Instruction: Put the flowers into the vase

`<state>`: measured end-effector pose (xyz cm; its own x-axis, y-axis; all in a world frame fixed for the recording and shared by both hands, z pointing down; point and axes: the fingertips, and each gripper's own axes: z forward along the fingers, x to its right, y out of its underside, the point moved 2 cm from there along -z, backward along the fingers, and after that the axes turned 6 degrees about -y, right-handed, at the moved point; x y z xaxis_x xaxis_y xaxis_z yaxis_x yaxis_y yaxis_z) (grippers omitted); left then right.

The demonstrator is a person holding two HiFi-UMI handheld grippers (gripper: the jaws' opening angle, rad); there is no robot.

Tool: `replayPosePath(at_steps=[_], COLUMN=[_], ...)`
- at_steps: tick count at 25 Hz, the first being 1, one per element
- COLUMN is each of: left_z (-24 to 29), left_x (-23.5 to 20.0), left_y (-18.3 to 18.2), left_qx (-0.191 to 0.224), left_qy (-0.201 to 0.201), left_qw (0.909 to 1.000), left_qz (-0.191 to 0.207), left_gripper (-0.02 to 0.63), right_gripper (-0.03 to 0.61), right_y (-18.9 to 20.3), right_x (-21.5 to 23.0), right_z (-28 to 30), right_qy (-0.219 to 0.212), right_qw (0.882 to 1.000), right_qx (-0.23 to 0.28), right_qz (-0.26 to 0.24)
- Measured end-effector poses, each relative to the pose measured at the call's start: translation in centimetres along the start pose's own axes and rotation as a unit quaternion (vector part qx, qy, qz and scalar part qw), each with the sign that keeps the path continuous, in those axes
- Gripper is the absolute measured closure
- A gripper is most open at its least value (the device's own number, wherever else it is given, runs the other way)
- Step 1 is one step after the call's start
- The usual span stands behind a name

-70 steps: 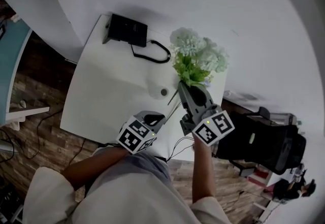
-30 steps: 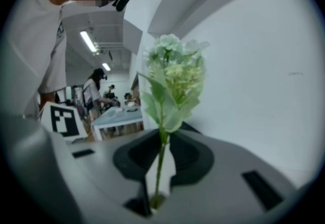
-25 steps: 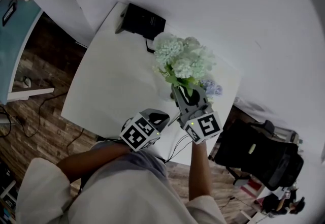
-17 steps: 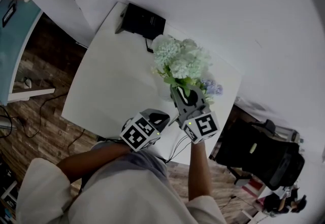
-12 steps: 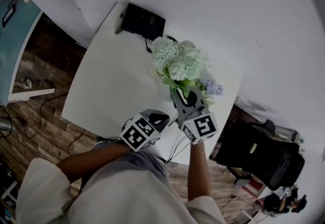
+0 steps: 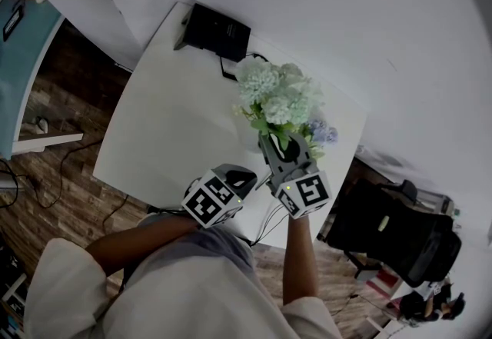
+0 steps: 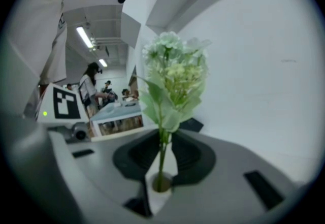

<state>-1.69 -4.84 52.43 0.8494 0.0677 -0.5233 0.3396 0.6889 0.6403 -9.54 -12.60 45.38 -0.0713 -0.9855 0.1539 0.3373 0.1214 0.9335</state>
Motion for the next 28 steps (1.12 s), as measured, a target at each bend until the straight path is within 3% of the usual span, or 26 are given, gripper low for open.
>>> replayPosePath(at_steps=[15,28], left_z=[0.0,0.2], left_x=[0.1,0.2], left_y=[0.1,0.5], left_qx=[0.0,-0.004], left_qy=[0.004,0.005], left_qw=[1.0,1.0], left_qz=[0.001,0.003], left_gripper=[0.591,0.591], right_gripper=[0.483,0.406], right_y=[3.2,4.6], right_x=[-0.5,-0.9], right_z=[-1.0,-1.1], right_qy=[0.01,0.011], right_qw=[0.999,0.998], right_qx=[-0.044,-0.061], right_qz=[0.021,0.025])
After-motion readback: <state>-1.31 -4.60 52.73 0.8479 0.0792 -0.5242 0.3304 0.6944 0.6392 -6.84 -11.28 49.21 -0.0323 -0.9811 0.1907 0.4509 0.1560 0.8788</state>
